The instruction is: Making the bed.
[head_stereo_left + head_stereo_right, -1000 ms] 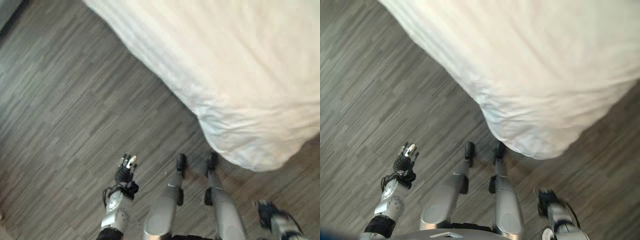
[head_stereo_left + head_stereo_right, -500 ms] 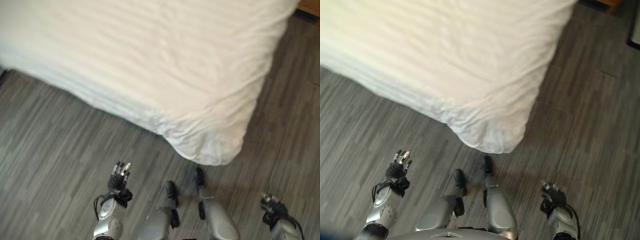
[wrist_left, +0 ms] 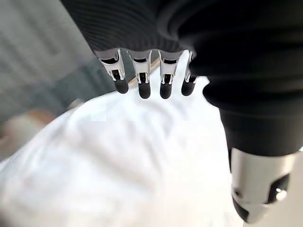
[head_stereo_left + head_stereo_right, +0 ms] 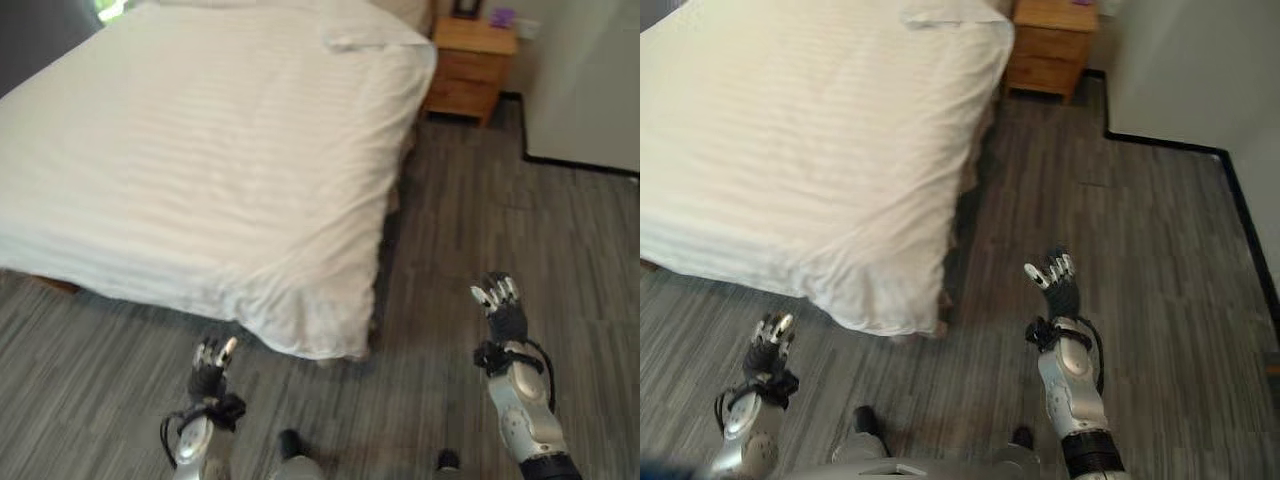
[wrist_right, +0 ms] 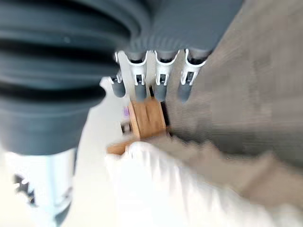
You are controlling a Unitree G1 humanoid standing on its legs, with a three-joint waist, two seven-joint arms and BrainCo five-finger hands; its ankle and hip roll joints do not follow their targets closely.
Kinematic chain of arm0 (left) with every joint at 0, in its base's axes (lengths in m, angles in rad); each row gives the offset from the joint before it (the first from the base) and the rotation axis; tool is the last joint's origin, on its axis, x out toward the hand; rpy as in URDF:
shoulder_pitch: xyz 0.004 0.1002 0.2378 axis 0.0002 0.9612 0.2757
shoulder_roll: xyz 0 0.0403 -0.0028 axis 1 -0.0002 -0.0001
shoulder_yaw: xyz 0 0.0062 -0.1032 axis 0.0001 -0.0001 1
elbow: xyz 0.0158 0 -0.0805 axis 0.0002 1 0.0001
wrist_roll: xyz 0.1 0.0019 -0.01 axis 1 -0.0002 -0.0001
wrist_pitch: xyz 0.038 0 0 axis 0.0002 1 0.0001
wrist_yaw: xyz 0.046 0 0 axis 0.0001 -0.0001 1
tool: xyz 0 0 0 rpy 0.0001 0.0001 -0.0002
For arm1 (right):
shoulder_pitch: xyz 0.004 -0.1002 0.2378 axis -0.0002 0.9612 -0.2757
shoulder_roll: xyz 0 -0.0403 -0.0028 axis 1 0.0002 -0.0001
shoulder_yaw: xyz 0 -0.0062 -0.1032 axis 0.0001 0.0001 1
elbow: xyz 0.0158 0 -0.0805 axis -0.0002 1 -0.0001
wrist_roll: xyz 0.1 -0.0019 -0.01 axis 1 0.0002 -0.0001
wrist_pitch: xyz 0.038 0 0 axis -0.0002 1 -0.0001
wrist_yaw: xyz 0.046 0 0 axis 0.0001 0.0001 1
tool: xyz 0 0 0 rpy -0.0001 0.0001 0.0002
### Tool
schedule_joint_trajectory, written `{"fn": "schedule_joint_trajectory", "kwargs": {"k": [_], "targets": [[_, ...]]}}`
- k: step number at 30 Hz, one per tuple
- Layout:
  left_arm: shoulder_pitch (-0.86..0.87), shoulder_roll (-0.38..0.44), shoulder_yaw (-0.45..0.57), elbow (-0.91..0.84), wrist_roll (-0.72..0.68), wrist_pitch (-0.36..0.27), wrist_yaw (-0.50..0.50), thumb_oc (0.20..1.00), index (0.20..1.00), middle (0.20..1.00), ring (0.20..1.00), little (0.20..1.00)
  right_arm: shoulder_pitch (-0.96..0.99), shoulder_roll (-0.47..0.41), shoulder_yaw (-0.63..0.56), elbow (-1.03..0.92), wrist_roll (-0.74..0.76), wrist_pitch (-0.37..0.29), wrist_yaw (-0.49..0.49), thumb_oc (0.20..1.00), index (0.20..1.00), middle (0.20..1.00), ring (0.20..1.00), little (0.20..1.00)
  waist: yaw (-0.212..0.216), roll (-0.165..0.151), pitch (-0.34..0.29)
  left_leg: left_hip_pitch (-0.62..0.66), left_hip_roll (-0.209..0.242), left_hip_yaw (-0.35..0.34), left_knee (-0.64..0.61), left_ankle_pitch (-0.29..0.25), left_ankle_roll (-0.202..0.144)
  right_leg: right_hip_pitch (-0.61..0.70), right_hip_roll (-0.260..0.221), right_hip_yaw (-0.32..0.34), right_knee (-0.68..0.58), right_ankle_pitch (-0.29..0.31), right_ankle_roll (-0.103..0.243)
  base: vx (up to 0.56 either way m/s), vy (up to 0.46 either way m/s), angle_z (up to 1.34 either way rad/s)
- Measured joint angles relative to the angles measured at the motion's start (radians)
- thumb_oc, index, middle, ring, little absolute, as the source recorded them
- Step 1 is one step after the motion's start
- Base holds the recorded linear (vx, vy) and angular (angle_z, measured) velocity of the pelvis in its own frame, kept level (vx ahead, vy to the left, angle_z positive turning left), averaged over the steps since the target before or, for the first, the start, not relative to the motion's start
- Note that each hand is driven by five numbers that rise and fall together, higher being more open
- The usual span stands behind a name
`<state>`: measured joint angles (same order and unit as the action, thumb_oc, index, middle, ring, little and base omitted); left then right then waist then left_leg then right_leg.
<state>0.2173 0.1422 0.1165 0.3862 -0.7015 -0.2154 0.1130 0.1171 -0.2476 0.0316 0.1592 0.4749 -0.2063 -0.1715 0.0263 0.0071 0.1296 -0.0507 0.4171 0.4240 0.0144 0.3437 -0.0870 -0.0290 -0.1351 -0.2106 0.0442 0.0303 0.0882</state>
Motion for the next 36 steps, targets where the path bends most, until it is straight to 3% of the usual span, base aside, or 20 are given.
{"fn": "schedule_joint_trajectory", "kwargs": {"k": [1, 2, 3, 4, 5, 6, 7, 9, 11, 12, 13, 16, 19, 20, 23, 26, 29, 36], "targets": [[0.006, -0.005, 0.005, 0.000, -0.001, -0.003, 0.000, 1.000, 1.000, 1.000, 1.000, 1.000, 0.018, -0.016, 0.002, -0.008, -0.008, 0.000, 0.008, 1.000, 1.000, 1.000, 1.000, 1.000, 0.004, -0.024, 0.000, 0.000, 0.001, -0.047, 0.028, 0.029, 0.009, -0.014, 0.005, 0.029, 0.020, -0.047, -0.020, -0.11, -0.394, -1.94], [0.024, -0.016, 0.010, 0.032, -0.016, -0.008, 0.000, 1.000, 1.000, 1.000, 1.000, 1.000, -0.040, -0.022, 0.023, 0.053, -0.031, 0.005, 0.024, 1.000, 1.000, 1.000, 1.000, 1.000, 0.038, -0.122, 0.003, -0.003, -0.158, -0.447, 0.163, -0.173, -0.042, -0.075, -0.022, 0.206, 0.056, -0.052, -0.043, -0.08, -0.364, -2.25], [0.013, -0.031, 0.002, 0.035, -0.024, -0.003, -0.004, 1.000, 1.000, 1.000, 1.000, 1.000, -0.050, -0.023, 0.007, 0.053, -0.031, -0.001, 0.028, 1.000, 1.000, 1.000, 1.000, 1.000, 0.027, -0.130, 0.008, -0.008, -0.229, -0.465, 0.211, -0.225, -0.073, -0.057, -0.018, 0.210, 0.006, -0.028, -0.056, -0.05, -0.357, -2.17], [0.000, -0.052, -0.003, 0.034, -0.026, -0.003, -0.005, 1.000, 1.000, 1.000, 1.000, 1.000, -0.036, -0.032, -0.011, 0.056, -0.024, -0.005, 0.027, 1.000, 1.000, 1.000, 1.000, 1.000, 0.007, -0.114, 0.003, -0.021, -0.263, -0.465, 0.229, -0.243, -0.077, -0.036, 0.004, 0.212, -0.035, -0.005, -0.067, -0.01, -0.299, -0.68], [-0.015, -0.062, -0.017, 0.020, -0.024, -0.004, -0.008, 1.000, 1.000, 1.000, 1.000, 1.000, -0.010, -0.026, -0.031, 0.057, 0.014, -0.007, 0.030, 1.000, 1.000, 1.000, 1.000, 1.000, 0.002, -0.111, 0.003, -0.046, -0.306, -0.466, 0.268, -0.297, -0.072, -0.028, 0.021, 0.231, -0.058, -0.001, -0.086, 0.01, -0.245, -0.42], [-0.025, -0.053, -0.043, -0.008, -0.022, -0.002, -0.016, 1.000, 1.000, 1.000, 1.000, 1.000, 0.022, -0.003, -0.046, 0.056, 0.054, -0.007, 0.030, 1.000, 1.000, 1.000, 1.000, 1.000, 0.007, -0.115, 0.001, -0.068, -0.368, -0.495, 0.310, -0.354, -0.049, -0.029, 0.023, 0.243, -0.078, 0.014, -0.094, 0.03, -0.135, -0.52], [-0.025, -0.041, -0.059, -0.038, -0.016, -0.002, -0.031, 1.000, 1.000, 1.000, 1.000, 1.000, 0.050, 0.006, -0.046, 0.055, 0.070, -0.002, 0.039, 1.000, 1.000, 1.000, 1.000, 1.000, 0.008, -0.113, -0.002, -0.080, -0.436, -0.490, 0.298, -0.382, -0.026, -0.035, 0.023, 0.242, -0.093, 0.023, -0.080, 0.03, -0.112, -0.57], [-0.040, -0.026, -0.060, -0.040, 0.015, 0.000, -0.043, 1.000, 1.000, 1.000, 1.000, 1.000, 0.099, 0.009, -0.035, 0.055, 0.083, 0.022, 0.050, 1.000, 1.000, 1.000, 1.000, 1.000, -0.003, -0.077, -0.013, -0.077, -0.514, -0.455, 0.180, -0.392, 0.042, -0.034, 0.051, 0.230, -0.121, 0.039, -0.069, 0.02, -0.067, -0.44], [-0.041, -0.033, -0.063, -0.044, 0.017, 0.002, -0.041, 1.000, 1.000, 1.000, 1.000, 1.000, 0.109, 0.018, -0.034, 0.049, 0.113, 0.023, 0.049, 1.000, 1.000, 1.000, 1.000, 1.000, -0.021, -0.002, -0.034, -0.063, -0.489, -0.432, 0.055, -0.363, 0.100, -0.022, 0.126, 0.205, -0.138, 0.044, -0.062, -0.02, -0.046, -0.10], [-0.044, -0.016, -0.067, -0.042, 0.016, 0.005, -0.037, 1.000, 1.000, 1.000, 1.000, 1.000, 0.094, 0.052, -0.034, 0.057, 0.138, 0.022, 0.044, 1.000, 1.000, 1.000, 1.000, 1.000, -0.017, -0.007, -0.035, -0.052, -0.482, -0.429, 0.031, -0.358, 0.147, -0.027, 0.135, 0.213, -0.128, 0.040, -0.057, -0.03, -0.019, 0.00], [-0.055, -0.007, -0.088, -0.052, 0.016, 0.007, -0.034, 1.000, 1.000, 1.000, 1.000, 1.000, 0.091, 0.063, -0.006, 0.039, 0.157, 0.017, 0.050, 1.000, 1.000, 1.000, 1.000, 1.000, -0.023, -0.007, -0.041, -0.047, -0.480, -0.425, -0.004, -0.359, 0.142, -0.045, 0.134, 0.212, -0.115, 0.026, -0.037, -0.03, -0.009, 0.11], [-0.127, 0.023, -0.212, -0.057, 0.017, 0.014, -0.021, 1.000, 1.000, 1.000, 1.000, 1.000, 0.069, 0.075, 0.048, 0.066, 0.162, 0.007, 0.049, 1.000, 1.000, 1.000, 1.000, 1.000, -0.025, -0.013, -0.044, -0.017, -0.481, -0.412, -0.067, -0.339, 0.115, -0.052, 0.118, 0.189, -0.090, 0.021, -0.047, 0.03, 0.028, 0.43], [-0.086, 0.004, -0.248, -0.090, 0.020, 0.023, -0.037, 1.000, 1.000, 1.000, 1.000, 1.000, 0.083, 0.108, 0.046, 0.083, 0.172, 0.011, 0.050, 1.000, 1.000, 1.000, 1.000, 1.000, -0.020, -0.011, -0.042, 0.024, -0.478, -0.414, -0.082, -0.337, 0.113, 0.004, 0.122, 0.183, -0.116, 0.019, -0.050, 0.05, 0.018, 0.08], [-0.062, 0.028, -0.227, -0.058, 0.051, 0.043, -0.048, 1.000, 1.000, 1.000, 1.000, 1.000, 0.033, 0.079, 0.045, 0.080, 0.167, 0.021, 0.068, 1.000, 1.000, 1.000, 1.000, 1.000, 0.005, -0.055, 0.025, 0.095, -0.493, -0.462, -0.103, -0.298, 0.125, 0.091, 0.113, 0.165, -0.142, -0.026, -0.045, -0.03, -0.044, -0.01], [-0.062, 0.019, -0.149, -0.060, 0.115, 0.052, -0.036, 1.000, 1.000, 1.000, 1.000, 1.000, 0.000, 0.082, 0.012, 0.095, 0.113, 0.038, 0.039, 1.000, 1.000, 1.000, 1.000, 1.000, 0.010, -0.052, 0.026, 0.112, -0.486, -0.425, -0.104, -0.297, 0.125, 0.104, 0.106, 0.142, -0.143, -0.026, -0.044, -0.07, -0.107, -0.12], [-0.069, 0.011, -0.072, -0.065, 0.116, 0.051, -0.019, 1.000, 1.000, 1.000, 1.000, 1.000, -0.022, 0.080, -0.024, 0.079, 0.111, 0.034, 0.030, 1.000, 1.000, 1.000, 1.000, 1.000, 0.004, -0.047, 0.023, 0.127, -0.486, -0.425, -0.105, -0.315, 0.098, 0.127, 0.104, 0.124, -0.148, -0.026, -0.046, -0.06, -0.061, 0.01], [-0.056, 0.062, -0.092, -0.124, 0.133, 0.053, -0.025, 1.000, 1.000, 1.000, 1.000, 1.000, -0.013, 0.054, -0.055, 0.095, 0.109, 0.035, 0.029, 1.000, 1.000, 1.000, 1.000, 1.000, 0.009, -0.043, 0.021, 0.130, -0.486, -0.424, -0.111, -0.320, 0.094, 0.135, 0.100, 0.098, -0.142, -0.028, -0.049, -0.02, -0.011, 0.23], [-0.068, 0.058, -0.052, -0.132, 0.134, 0.053, -0.009, 1.000, 1.000, 1.000, 1.000, 1.000, -0.012, 0.050, -0.023, 0.085, 0.072, 0.053, 0.038, 1.000, 1.000, 1.000, 1.000, 1.000, 0.006, -0.024, 0.012, 0.142, -0.490, -0.414, -0.106, -0.320, 0.095, 0.144, 0.093, 0.096, -0.142, -0.028, -0.049, 0.05, 0.049, -0.04]]}}
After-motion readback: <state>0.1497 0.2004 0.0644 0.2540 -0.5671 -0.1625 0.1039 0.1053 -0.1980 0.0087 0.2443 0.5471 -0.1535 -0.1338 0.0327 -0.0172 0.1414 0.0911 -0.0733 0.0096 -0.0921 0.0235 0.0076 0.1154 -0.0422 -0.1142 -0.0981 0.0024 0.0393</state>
